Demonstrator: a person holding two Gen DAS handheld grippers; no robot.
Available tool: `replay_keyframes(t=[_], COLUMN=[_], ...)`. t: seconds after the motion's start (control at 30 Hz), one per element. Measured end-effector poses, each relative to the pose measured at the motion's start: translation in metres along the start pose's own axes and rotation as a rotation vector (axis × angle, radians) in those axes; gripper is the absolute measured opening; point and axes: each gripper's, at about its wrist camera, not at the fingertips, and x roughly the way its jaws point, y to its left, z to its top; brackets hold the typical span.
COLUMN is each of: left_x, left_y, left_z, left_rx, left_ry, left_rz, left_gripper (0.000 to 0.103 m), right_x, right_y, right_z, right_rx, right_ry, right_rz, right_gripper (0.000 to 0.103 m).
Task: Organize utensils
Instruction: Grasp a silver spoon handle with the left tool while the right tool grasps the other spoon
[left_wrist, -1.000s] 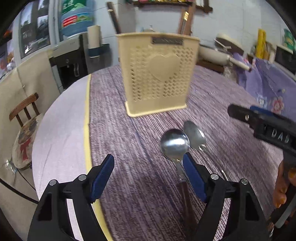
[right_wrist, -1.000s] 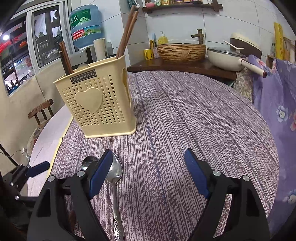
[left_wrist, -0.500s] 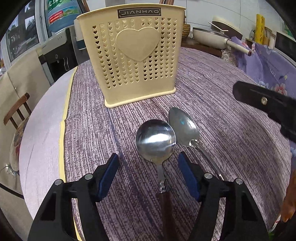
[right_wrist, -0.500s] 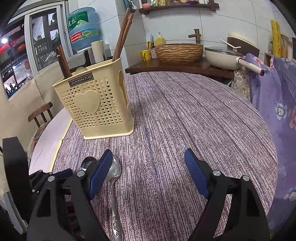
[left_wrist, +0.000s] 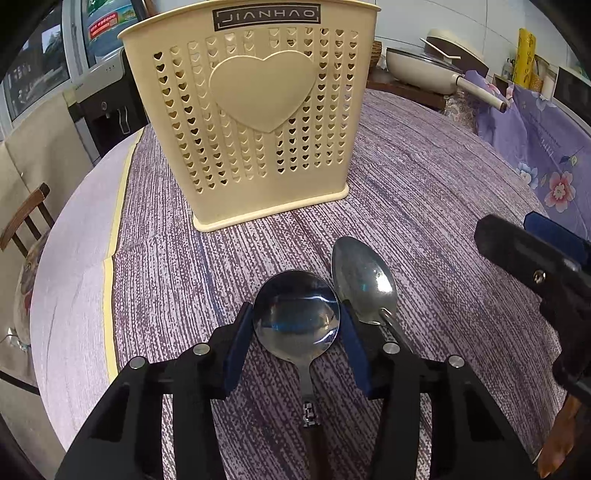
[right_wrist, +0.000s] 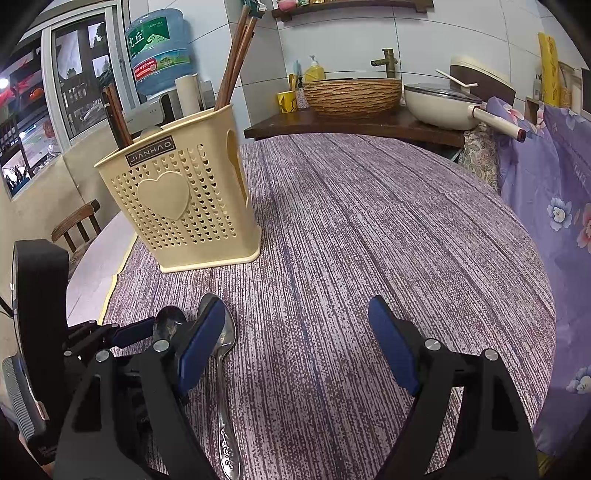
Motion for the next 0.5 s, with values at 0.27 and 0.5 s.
replay_keyframes(t=[0.27, 0.5], left_x=[-0.005, -0.006], left_y=[0.023, 0.058], left_z=[-0.005, -0.006], left_rx=[-0.030, -0.105], left_ry=[0.004, 0.011], left_rz=[-0.011, 0.021], left_gripper=[0.047, 0.047], right_x=[0.013, 0.029], right_y=[0.016, 0.044], right_z=[-0.006, -0.015], right_rx=[-0.046, -0.147], right_ry=[0.057, 0.132], right_rz=[0.028, 0.061], right_gripper=[0.080, 0.080])
